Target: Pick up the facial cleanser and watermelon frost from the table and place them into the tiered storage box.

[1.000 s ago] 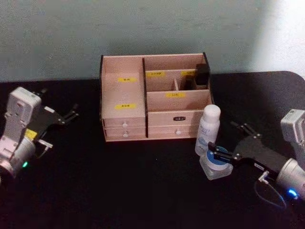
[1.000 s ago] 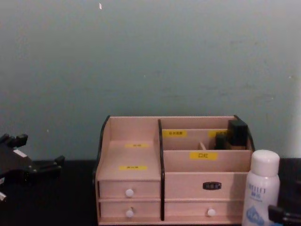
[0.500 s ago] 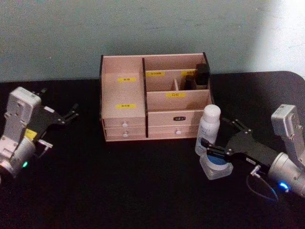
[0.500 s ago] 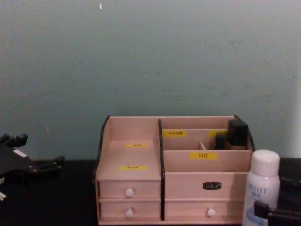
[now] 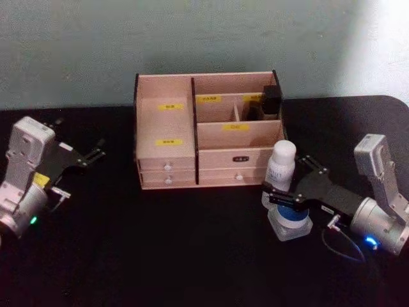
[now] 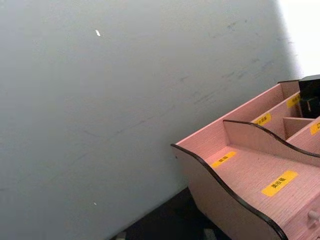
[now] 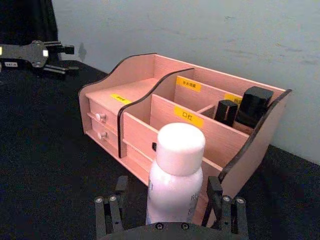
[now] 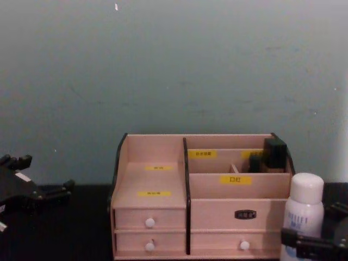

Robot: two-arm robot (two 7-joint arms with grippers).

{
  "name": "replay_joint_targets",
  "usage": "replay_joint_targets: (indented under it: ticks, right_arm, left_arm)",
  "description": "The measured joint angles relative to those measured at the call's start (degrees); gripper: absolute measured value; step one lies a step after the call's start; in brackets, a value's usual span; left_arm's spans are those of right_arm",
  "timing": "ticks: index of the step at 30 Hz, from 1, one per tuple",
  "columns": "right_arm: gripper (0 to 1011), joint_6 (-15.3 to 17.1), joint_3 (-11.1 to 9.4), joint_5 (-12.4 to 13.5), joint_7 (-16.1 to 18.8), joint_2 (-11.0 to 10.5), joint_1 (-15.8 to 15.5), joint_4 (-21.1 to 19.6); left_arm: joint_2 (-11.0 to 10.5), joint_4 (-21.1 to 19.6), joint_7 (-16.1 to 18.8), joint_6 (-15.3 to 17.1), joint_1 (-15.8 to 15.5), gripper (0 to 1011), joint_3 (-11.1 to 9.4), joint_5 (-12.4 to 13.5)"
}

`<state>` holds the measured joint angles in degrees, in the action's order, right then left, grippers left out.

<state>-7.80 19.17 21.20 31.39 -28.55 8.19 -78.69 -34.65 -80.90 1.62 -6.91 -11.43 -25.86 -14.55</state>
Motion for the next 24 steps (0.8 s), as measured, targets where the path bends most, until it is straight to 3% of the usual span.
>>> replay_joint_targets:
  ticks: [24]
  right_arm:
    - [1003,-0.4,1.1,0.0,1.2,1.2,2.5,3.0]
  left_arm:
    - [0.0,0.0,0.0,0.0,0.0,1001,0.0,0.0]
